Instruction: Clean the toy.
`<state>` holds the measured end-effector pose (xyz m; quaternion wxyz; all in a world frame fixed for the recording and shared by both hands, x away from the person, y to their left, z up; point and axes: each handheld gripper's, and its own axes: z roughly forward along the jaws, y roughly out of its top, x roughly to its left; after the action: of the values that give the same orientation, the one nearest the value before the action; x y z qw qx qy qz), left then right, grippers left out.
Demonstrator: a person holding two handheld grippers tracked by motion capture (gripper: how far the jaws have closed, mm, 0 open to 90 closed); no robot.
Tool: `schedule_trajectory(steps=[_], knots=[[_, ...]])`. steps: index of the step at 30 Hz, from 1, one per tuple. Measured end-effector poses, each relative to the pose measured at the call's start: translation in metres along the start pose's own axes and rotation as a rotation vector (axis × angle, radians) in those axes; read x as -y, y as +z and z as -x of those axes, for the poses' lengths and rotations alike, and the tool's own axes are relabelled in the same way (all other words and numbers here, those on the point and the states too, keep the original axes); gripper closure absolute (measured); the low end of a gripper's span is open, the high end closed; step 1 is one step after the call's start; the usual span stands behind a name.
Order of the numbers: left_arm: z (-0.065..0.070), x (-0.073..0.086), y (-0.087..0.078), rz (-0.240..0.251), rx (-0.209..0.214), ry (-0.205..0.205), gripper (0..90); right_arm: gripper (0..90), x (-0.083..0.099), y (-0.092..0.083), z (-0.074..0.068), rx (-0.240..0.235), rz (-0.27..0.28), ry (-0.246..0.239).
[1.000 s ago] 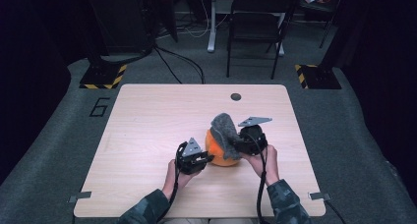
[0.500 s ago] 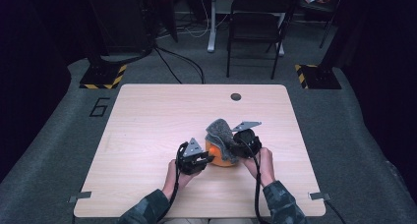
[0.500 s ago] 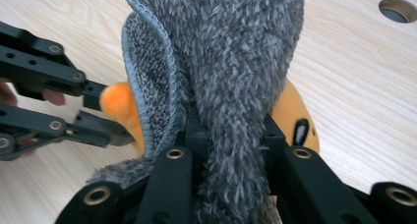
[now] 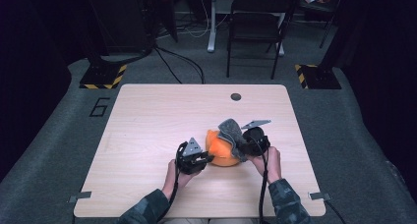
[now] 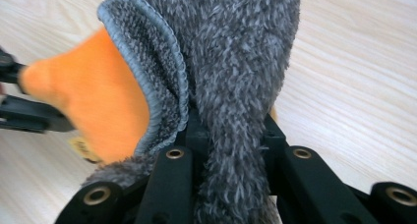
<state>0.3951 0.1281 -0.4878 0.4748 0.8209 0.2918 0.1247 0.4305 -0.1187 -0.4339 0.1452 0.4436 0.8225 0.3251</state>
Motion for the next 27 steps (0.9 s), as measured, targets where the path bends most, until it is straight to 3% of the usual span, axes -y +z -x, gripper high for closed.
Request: schedule_trajectory(steps=[11, 16, 20, 22, 27], knots=[[0.0, 0.0, 0.0, -0.001, 0.004, 0.004, 76.2, 74.2, 0.019, 0.017, 0.031, 0.029, -0.071, 0.102], [0.002, 0.0, 0.0, -0.001, -0.002, 0.017, 76.1, 74.2, 0.025, 0.028, 0.035, 0.061, -0.116, 0.102], [-0.001, 0.001, -0.001, 0.0, 0.0, 0.001, 76.1, 74.2, 0.034, 0.043, 0.038, 0.092, -0.197, 0.101], [-0.001, 0.001, -0.001, 0.001, 0.0, -0.001, 76.0, 74.2, 0.033, 0.044, 0.038, 0.101, -0.194, 0.099], [-0.002, 0.002, 0.0, -0.005, 0.008, -0.004, 75.8, 74.2, 0.022, 0.024, 0.036, 0.126, -0.135, 0.08]])
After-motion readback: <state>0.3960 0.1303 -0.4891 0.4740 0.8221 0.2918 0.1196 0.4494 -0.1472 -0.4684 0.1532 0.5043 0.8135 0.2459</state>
